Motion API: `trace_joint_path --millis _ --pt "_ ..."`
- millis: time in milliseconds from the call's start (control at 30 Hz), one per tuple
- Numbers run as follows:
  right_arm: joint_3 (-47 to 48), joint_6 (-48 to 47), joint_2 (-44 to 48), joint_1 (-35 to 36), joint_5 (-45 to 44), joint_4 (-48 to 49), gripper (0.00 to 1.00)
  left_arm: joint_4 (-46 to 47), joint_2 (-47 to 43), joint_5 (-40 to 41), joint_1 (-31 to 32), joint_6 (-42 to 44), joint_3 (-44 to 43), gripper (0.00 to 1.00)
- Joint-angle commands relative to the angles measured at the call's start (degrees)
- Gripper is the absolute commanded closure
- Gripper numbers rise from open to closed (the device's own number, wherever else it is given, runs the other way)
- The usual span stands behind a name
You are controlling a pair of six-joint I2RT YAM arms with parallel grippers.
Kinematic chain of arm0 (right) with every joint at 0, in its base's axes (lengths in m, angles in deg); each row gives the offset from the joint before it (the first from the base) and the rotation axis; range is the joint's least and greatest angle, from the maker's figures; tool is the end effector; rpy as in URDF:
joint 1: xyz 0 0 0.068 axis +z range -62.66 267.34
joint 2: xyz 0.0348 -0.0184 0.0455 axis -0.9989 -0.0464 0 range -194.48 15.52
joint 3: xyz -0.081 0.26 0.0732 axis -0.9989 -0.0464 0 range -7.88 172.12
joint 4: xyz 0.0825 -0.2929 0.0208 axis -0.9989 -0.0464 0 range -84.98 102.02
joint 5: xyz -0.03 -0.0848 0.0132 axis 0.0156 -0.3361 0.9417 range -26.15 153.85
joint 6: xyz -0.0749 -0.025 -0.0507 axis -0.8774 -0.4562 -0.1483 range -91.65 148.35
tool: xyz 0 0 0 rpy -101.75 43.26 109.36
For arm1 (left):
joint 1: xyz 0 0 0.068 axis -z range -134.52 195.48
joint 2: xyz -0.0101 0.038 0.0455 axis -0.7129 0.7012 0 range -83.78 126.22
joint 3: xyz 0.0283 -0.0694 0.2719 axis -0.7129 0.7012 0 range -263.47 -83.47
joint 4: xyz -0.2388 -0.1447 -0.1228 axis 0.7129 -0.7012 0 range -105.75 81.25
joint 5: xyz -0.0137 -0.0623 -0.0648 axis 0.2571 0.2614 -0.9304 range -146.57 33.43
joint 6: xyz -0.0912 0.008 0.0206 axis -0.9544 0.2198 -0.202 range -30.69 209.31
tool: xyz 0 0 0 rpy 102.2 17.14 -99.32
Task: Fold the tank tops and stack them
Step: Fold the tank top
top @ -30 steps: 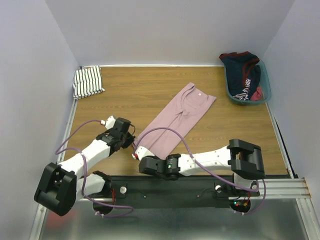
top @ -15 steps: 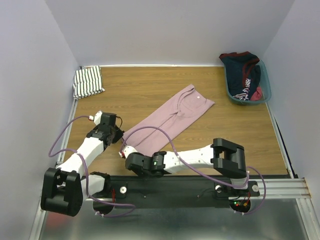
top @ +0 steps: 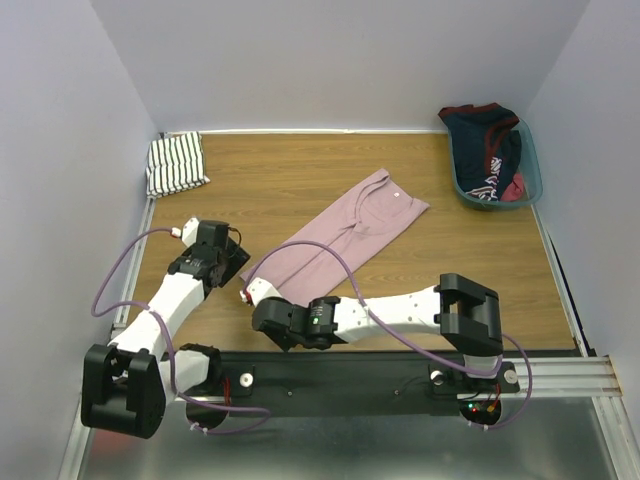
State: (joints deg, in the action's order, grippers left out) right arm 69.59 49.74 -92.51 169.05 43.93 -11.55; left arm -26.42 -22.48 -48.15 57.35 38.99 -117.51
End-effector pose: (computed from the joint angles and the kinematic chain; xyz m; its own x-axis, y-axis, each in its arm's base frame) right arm 0.0972 0.4666 0.1527 -0.4376 -0.6252 -0.6463 -0.7969 0.6026 -0.0434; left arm 0.2829 -0.0470 0.1621 -0.5198 -0.6686 -0.5317 -0.4667 0.7436 -0.4789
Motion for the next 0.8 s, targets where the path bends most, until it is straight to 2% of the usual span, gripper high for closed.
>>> trace_joint_path --millis 0,67,233,467,767 --pt "3.1 -1.2 -0.1 0.0 -3.4 1.2 0.58 -3.1 -1.2 1.6 -0.2 -1.8 -0.2 0.42" --pt "3.7 -2.0 -1.3 0.0 -4.2 1.2 0.58 -2.2 -1.4 1.3 -0.2 -2.6 1.5 0.46" --pt "5.7 -4.6 -3.5 0.0 -6.1 1.1 0.54 -0.1 0.1 -0.3 -0.2 -3.1 3.1 0.47" --pt "7.5 -7.0 -6.6 0.1 -7.8 0.5 0.5 2.4 3.0 -1.0 -0.2 -2.0 3.7 0.4" --pt "8.0 -8.6 -8.8 0.1 -8.8 -0.1 0.5 4.7 5.9 -1.5 -0.2 -2.4 5.3 0.41"
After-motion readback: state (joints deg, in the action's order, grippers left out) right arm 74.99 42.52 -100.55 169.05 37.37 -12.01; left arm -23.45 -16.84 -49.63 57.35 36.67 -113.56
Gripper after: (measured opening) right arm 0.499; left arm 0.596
